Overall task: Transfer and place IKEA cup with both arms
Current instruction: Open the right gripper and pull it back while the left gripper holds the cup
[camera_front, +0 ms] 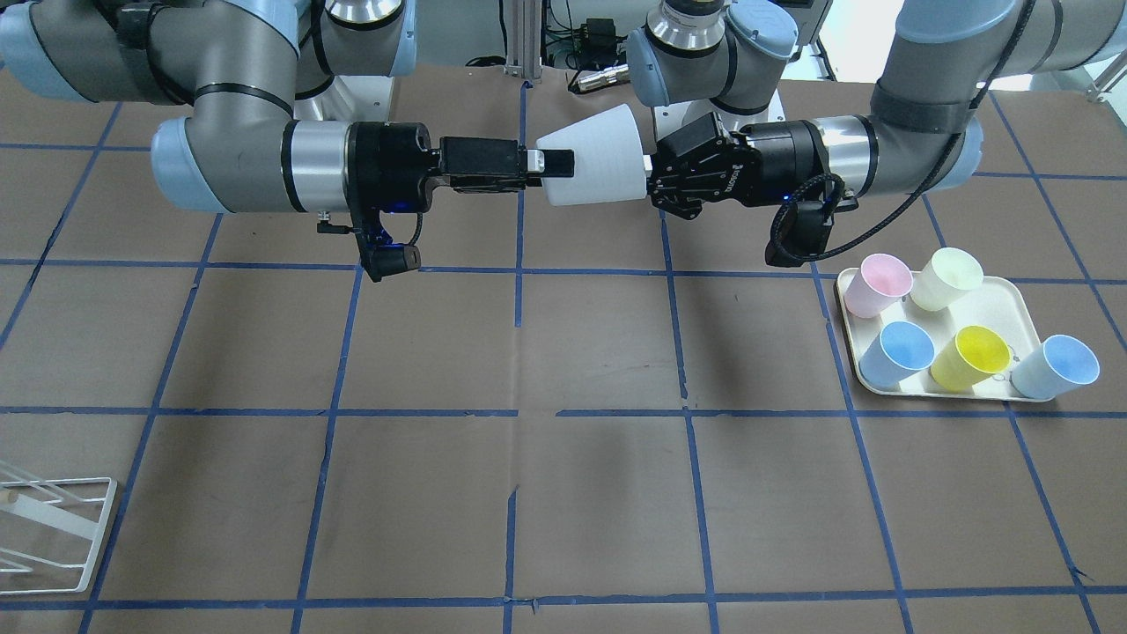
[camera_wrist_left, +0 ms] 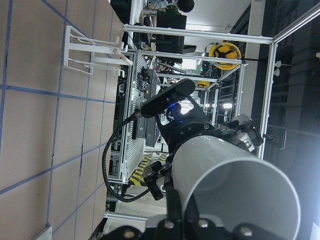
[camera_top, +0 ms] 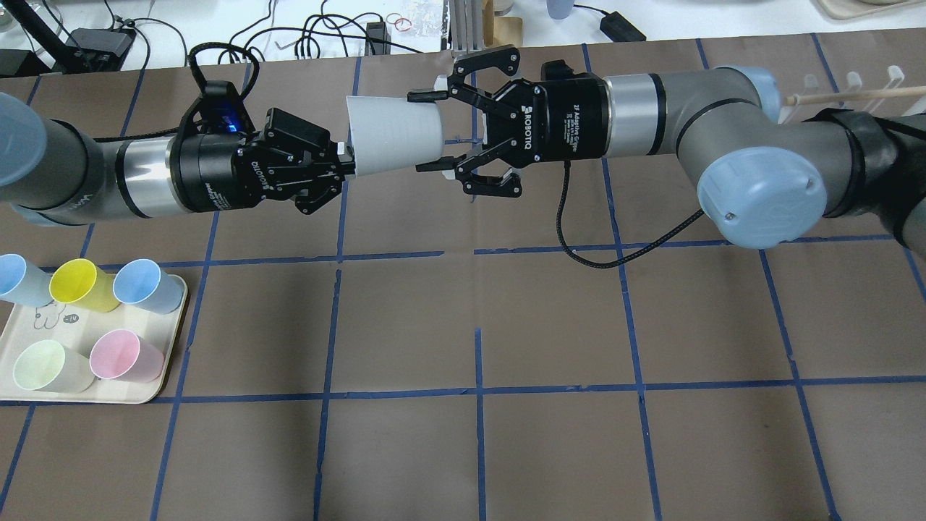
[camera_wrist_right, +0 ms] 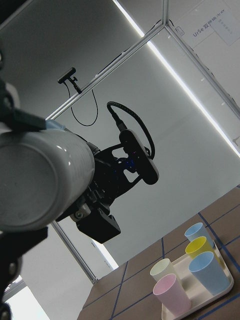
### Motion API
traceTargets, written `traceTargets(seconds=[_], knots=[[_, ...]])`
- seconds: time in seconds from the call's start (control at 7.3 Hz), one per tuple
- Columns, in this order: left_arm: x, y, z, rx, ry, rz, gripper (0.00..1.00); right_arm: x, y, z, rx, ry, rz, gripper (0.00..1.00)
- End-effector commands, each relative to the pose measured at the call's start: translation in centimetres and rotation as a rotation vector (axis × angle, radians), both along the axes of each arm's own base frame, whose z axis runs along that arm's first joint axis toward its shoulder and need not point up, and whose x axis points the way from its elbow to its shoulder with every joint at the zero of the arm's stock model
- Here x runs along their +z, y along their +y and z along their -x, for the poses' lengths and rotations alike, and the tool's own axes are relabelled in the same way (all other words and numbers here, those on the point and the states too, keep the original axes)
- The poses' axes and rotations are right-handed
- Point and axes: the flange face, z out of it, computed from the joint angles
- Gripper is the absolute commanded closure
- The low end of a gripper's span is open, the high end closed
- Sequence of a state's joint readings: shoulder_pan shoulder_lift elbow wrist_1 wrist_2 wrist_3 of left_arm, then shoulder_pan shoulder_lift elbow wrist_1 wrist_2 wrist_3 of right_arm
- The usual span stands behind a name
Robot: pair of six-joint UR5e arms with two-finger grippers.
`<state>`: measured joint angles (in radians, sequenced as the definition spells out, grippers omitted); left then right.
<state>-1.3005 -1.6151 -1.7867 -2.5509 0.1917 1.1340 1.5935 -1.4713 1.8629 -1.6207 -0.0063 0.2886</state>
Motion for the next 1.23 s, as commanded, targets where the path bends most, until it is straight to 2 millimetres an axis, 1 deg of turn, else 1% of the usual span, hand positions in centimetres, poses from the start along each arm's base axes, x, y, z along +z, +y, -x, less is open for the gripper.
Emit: traceTargets(seconds=[0.0, 0.14, 0.27, 0.41, 0.55, 0.68, 0.82, 0.96, 1.1], knots=[[0.1, 0.0, 0.0, 0.000, 0.000, -0.001, 1.00, 0.7, -0.7, 1.0, -0.022, -0.006, -0.023, 0.00], [0.2, 0.1, 0.0, -0.001, -0.001, -0.001, 1.00, 1.2, -1.7, 2.6, -0.054, -0.006, -0.040, 0.00], [0.3, 0.1, -0.1, -0.007, -0.004, -0.002, 1.00, 1.2, -2.8, 5.4, -0.106, 0.002, -0.040, 0.00], [0.7, -0.3, -0.5, -0.006, -0.009, -0.017, 1.00, 1.1, -4.1, 9.9, -0.186, 0.015, -0.040, 0.00], [1.5, -0.7, -1.1, -0.048, -0.043, -0.038, 1.00, 1.2, -4.4, 12.8, -0.227, 0.066, -0.033, 0.00], [1.2, -0.9, -2.0, -0.146, -0.122, 0.001, 1.00, 1.2, -3.5, 13.4, -0.196, 0.228, -0.018, 0.00], [0.5, -1.3, -4.3, -0.235, -0.247, 0.007, 1.00, 2.2, -2.0, 13.6, -0.161, 0.394, 0.008, 0.00], [-0.4, -1.8, -7.3, -0.288, -0.416, 0.009, 1.00, 3.3, -0.4, 13.9, -0.145, 0.532, 0.011, 0.00], [-1.2, -1.8, -9.4, -0.353, -0.555, 0.031, 1.00, 4.3, 1.6, 14.6, -0.123, 0.746, 0.030, 0.00]])
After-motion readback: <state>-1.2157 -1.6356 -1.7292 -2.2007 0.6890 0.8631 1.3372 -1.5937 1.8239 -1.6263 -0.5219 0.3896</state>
